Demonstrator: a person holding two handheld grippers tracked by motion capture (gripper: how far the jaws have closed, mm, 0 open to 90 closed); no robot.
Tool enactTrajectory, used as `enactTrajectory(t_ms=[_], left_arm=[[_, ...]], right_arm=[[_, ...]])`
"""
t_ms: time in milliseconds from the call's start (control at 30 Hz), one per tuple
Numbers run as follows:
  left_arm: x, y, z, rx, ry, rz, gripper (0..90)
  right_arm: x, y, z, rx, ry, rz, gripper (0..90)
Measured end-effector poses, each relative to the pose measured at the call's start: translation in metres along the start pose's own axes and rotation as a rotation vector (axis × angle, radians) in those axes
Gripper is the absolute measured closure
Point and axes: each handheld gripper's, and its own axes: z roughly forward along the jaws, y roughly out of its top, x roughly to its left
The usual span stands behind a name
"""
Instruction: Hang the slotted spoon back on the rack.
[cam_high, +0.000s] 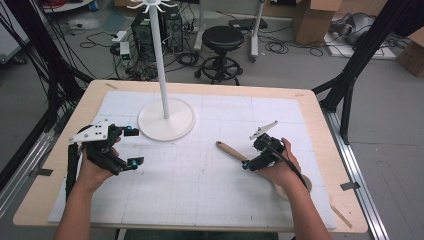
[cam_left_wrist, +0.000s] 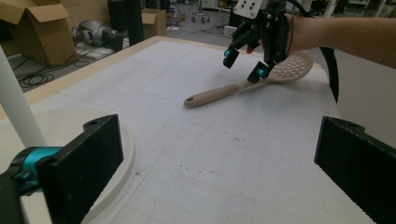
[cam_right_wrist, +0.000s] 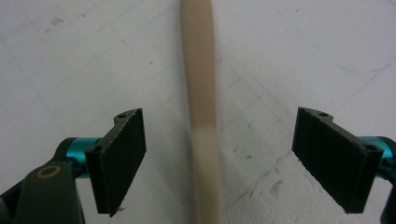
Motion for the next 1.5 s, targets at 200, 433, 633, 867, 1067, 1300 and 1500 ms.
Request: enactTrajectory(t_ms=[200, 433, 633, 867, 1067, 1300, 1500], left_arm=[[0.001, 0.0, 0.0, 0.009, -0.001, 0.006, 1.7], [0.001, 0.0, 0.0, 0.011, -0.001, 0.006, 1.7], [0.001, 0.0, 0.001, 0.01, -0.001, 0.003, 1.7], [0.003, -0.002, 0.005, 0.01, -0.007, 0.003, 1.7], [0.007, -0.003, 0.009, 0.008, -0.014, 0.001, 1.7], [0.006, -0.002, 0.008, 0.005, -0.01, 0.004, 1.7], [0.002, 0.003, 0.004, -0.002, -0.002, 0.019, 1.7]], right_arm=[[0.001, 0.001, 0.007, 0.062, 0.016, -0.015, 29.3], [0.002, 0.002, 0.017, 0.127, 0.063, -0.018, 46.2], [0.004, 0.003, 0.02, 0.142, 0.05, -0.058, 53.5], [0.007, 0.008, 0.019, 0.171, 0.05, -0.051, 71.8], [0.006, 0.008, 0.019, 0.169, 0.05, -0.058, 75.1], [0.004, 0.009, 0.016, 0.156, 0.056, -0.055, 75.7], [0.005, 0.014, -0.016, -0.011, 0.056, -0.04, 75.7]])
